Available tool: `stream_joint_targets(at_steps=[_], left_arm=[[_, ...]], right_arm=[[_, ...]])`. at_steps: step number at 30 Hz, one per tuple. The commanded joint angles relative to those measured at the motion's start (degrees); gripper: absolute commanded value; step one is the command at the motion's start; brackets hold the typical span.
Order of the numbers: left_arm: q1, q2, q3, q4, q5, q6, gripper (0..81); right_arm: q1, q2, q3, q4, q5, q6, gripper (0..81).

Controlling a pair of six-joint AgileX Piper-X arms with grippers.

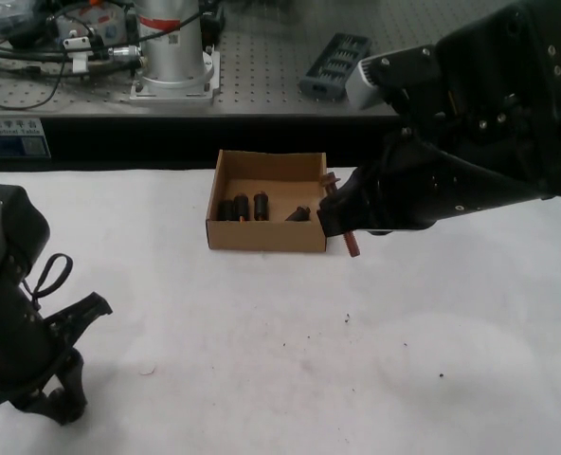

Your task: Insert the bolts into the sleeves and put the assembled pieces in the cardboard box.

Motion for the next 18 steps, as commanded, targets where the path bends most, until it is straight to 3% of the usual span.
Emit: stream_joint_targets(at_steps=[1, 9, 12, 18], left_arm=[[-0.1, 0.4, -0.3, -4.7, 2.9, 5.6, 0.1], [0.5, -3.7, 0.5, -11.8, 7.1, 30.6, 0.6], [1.1, -8.4, 2.7, -22.7, 16.5, 38.5, 0.6], [1.0, -16.1, 6.5, -44.5, 35.4, 39.2, 0.6]], right_arm=[[0.1, -0.7, -0.3, -1.2, -1.5, 0.0, 4.4], [-4.9, -0.6, -0.3, -10.3, -16.4, 1.5, 4.4], [-7.5, -0.1, -0.3, -13.6, -20.2, 3.2, 4.4], [-11.4, 4.3, -0.3, -24.7, -32.8, 11.1, 4.4]])
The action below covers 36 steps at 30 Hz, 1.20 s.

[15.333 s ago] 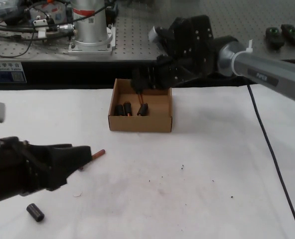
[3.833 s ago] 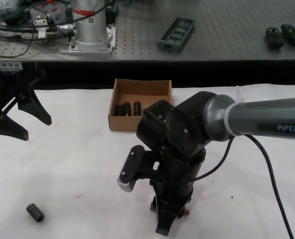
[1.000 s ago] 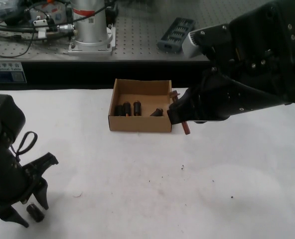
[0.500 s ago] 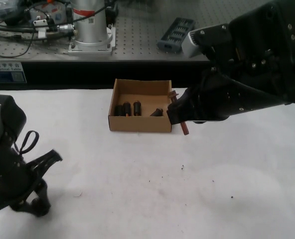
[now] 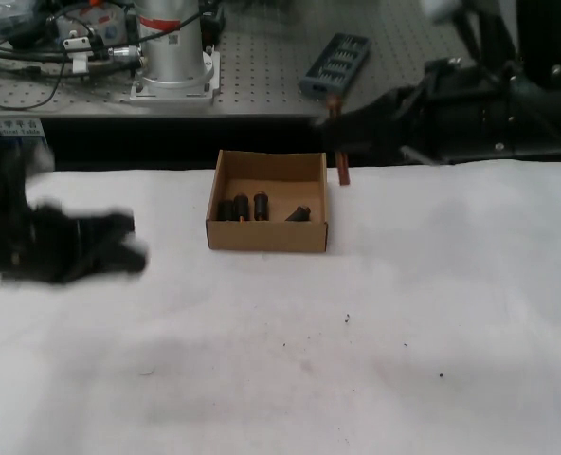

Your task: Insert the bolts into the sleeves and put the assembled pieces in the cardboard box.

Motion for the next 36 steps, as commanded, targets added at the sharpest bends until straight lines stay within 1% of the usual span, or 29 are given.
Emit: stream_joint_targets(at_steps=[1, 3, 4, 6, 9, 12, 14, 16, 18, 23, 28, 30, 34, 36], left_arm=[[-0.2, -1.4, 0.7, -5.3, 6.4, 1.8, 0.6], [-0.7, -1.9, 0.8, -5.7, 12.2, 7.6, 0.6], [-1.1, -1.9, 1.0, -5.7, 13.8, 11.3, 0.6], [-2.0, -1.8, 1.5, -5.6, 14.5, 17.4, 0.6], [-3.3, -1.1, 2.4, -5.2, 12.1, 24.5, 0.6], [-5.0, -0.9, 3.8, -5.4, 5.0, 31.1, 0.6], [-6.3, -0.9, 4.3, -6.0, 1.1, 34.9, 0.6], [-7.7, -0.7, 4.8, -7.7, 0.4, 39.7, 0.6], [-9.4, -0.7, 5.0, -10.3, 0.4, 41.9, 0.6], [-13.0, -0.6, 5.1, -13.4, 1.0, 40.7, 0.6], [-15.4, -0.6, 5.1, -13.4, 5.9, 32.5, 0.6], [-15.9, -0.6, 5.1, -13.4, 6.5, 30.3, 0.6], [-16.0, -1.0, 5.1, -13.4, 10.3, 26.0, 0.6], [-16.0, -1.5, 5.1, -13.4, 11.3, 25.6, 0.6]], right_arm=[[-0.2, -0.3, -0.3, -1.3, -1.1, 0.2, 4.4], [-0.3, 1.6, -0.3, -5.9, -5.4, 4.7, 4.4], [-0.3, 2.5, -0.3, -8.8, -7.8, 7.0, 4.4], [0.0, 4.2, -0.3, -15.0, -12.2, 11.5, 4.4], [0.5, 5.6, -0.4, -22.3, -18.4, 17.9, 4.4], [0.8, 5.7, -0.4, -26.8, -23.6, 20.6, 4.4], [1.0, 5.7, -0.4, -27.2, -26.0, 20.8, 4.4], [1.3, 5.9, -0.4, -27.2, -26.8, 20.4, 4.4], [1.9, 6.2, -0.4, -27.2, -27.1, 19.2, 4.4], [3.6, 7.2, -0.4, -27.2, -28.5, 17.1, 4.4], [4.1, 7.2, -0.4, -27.2, -28.5, 14.5, 4.4], [4.1, 7.2, -0.4, -26.7, -28.6, 14.1, 4.4], [3.5, 7.2, -0.4, -25.3, -28.6, 12.6, 4.4], [3.3, 7.2, -0.4, -24.2, -28.6, 12.5, 4.4]])
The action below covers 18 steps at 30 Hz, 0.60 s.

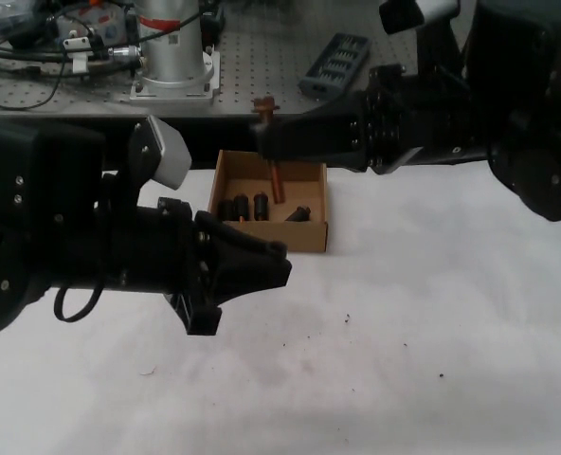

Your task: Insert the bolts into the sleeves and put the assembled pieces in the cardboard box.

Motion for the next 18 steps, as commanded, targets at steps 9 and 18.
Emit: stream_joint_targets(at_steps=[9, 18], left_arm=[[-0.2, -3.0, -0.1, -1.4, 5.1, -3.3, 0.6], [-0.2, -3.0, -0.1, -4.1, 7.2, -7.1, 0.6]], right_arm=[[-0.4, -0.2, -0.4, 4.6, -0.7, -3.7, 4.4], [-0.4, -0.2, -0.4, 7.7, -0.7, -5.5, 4.4]])
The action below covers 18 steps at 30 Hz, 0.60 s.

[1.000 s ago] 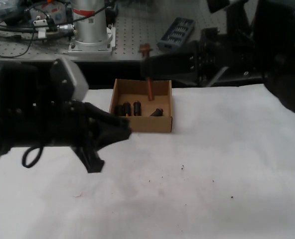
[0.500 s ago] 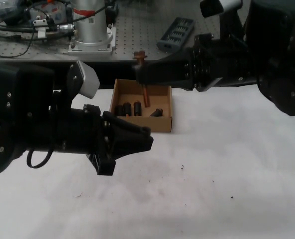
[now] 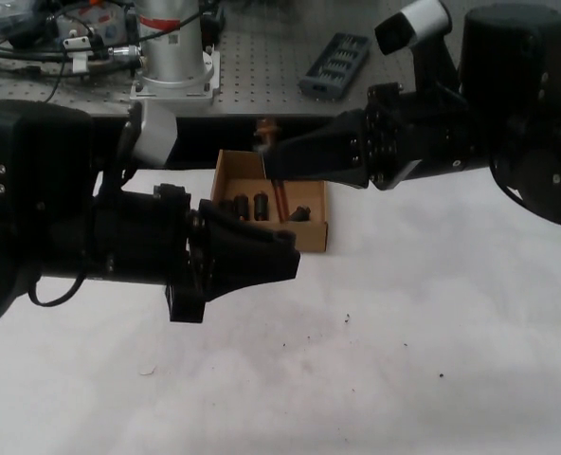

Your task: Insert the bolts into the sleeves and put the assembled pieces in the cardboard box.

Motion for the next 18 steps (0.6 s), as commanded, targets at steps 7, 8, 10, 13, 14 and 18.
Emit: stream_joint_targets(at_steps=[7, 8, 10, 13, 14, 18], left_arm=[[-0.2, -0.7, -0.1, -2.1, 0.5, -1.8, 0.6], [-0.2, -0.7, -0.1, -2.1, 0.5, -2.1, 0.6], [-0.2, -0.7, -0.1, -2.1, -0.5, -3.6, 0.6], [-0.2, -0.7, -0.1, -2.3, -0.9, -4.7, 0.6], [-0.2, -0.7, -0.1, -2.7, -0.9, -5.3, 0.6], [-0.2, -0.7, -0.1, -7.2, -1.0, -9.6, 0.6]], right_arm=[[-0.4, -0.2, -0.4, 0.6, -0.7, -0.9, 4.4], [-0.4, -0.2, -0.4, 0.6, -0.7, -0.9, 4.4], [-0.4, -0.2, -0.4, 0.6, -0.7, -0.9, 4.4], [-0.4, -0.2, -0.4, 0.6, -0.7, -0.9, 4.4], [-0.4, -0.2, -0.4, 0.6, -0.7, -0.9, 4.4], [-0.4, -0.2, -0.4, 0.6, -0.7, -0.9, 4.4]])
